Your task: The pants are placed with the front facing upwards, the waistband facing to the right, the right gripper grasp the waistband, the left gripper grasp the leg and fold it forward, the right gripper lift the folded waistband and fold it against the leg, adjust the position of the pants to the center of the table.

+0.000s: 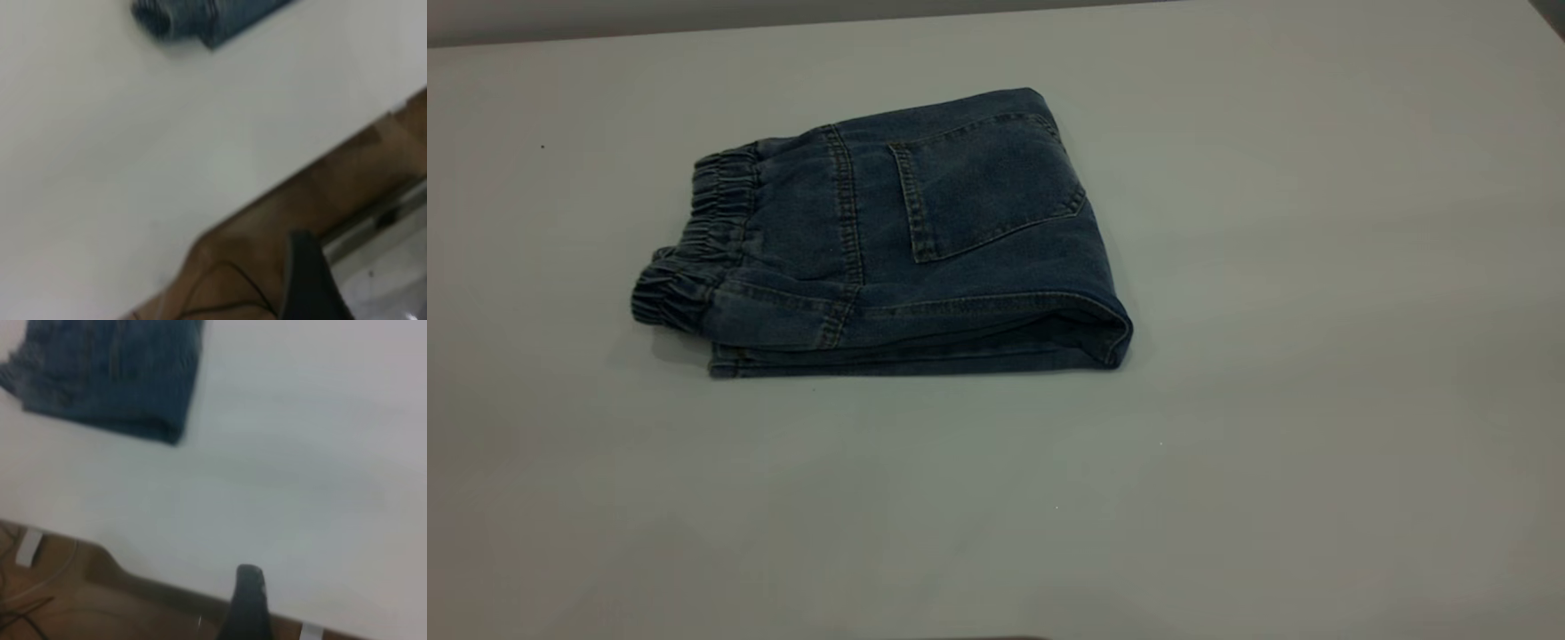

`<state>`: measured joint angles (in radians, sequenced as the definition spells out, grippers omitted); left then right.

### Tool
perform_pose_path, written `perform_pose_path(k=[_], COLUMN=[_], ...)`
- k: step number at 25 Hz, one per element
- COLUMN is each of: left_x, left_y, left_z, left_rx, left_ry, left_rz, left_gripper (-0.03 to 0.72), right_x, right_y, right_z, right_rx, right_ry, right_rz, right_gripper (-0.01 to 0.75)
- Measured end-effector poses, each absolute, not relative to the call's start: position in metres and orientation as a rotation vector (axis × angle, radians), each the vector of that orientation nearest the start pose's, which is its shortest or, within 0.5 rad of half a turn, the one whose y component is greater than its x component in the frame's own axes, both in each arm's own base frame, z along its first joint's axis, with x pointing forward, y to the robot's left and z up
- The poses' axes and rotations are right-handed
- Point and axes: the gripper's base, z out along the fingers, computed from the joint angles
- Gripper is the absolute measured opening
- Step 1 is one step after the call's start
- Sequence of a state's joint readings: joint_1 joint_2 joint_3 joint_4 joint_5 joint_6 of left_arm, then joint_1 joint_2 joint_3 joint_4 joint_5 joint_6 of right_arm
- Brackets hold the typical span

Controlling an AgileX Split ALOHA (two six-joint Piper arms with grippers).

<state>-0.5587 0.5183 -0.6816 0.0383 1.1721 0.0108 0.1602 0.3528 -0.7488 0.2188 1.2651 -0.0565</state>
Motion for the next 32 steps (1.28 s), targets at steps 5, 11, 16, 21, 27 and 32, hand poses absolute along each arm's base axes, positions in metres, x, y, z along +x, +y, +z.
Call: perform_pose_path(k=[5, 11, 16, 21, 27, 32], left_x=[0.045, 0.039, 0.038, 0.038, 0.038, 0.036], left_y=[-0.029, -0.027, -0.027, -0.027, -0.027, -0.023], left_z=[0.279, 0.264, 0.263, 0.263, 0.263, 0.264], left_rx=[0.685, 0.67, 0.669, 0.67, 0.67, 0.606], left_ry=[2.448, 2.408, 2.399, 2.398, 2.398, 2.386], left_rz=[-0.241, -0.276, -0.279, -0.279, -0.279, -0.264], left_gripper=[0.379, 0.379, 0.379, 0.379, 0.379, 0.379], right_x=[0.015, 0.012, 0.013, 0.013, 0.013, 0.012], right_y=[0.019, 0.017, 0.017, 0.017, 0.017, 0.017], right_z=[0.278, 0.264, 0.264, 0.263, 0.263, 0.263], right_rx=[-0.259, -0.245, -0.243, -0.243, -0.243, -0.243], right_ry=[2.358, 2.283, 2.276, 2.28, 2.281, 2.271], right_rz=[0.301, 0.285, 0.276, 0.276, 0.276, 0.276], right_gripper=[0.548, 0.548, 0.548, 0.548, 0.548, 0.548])
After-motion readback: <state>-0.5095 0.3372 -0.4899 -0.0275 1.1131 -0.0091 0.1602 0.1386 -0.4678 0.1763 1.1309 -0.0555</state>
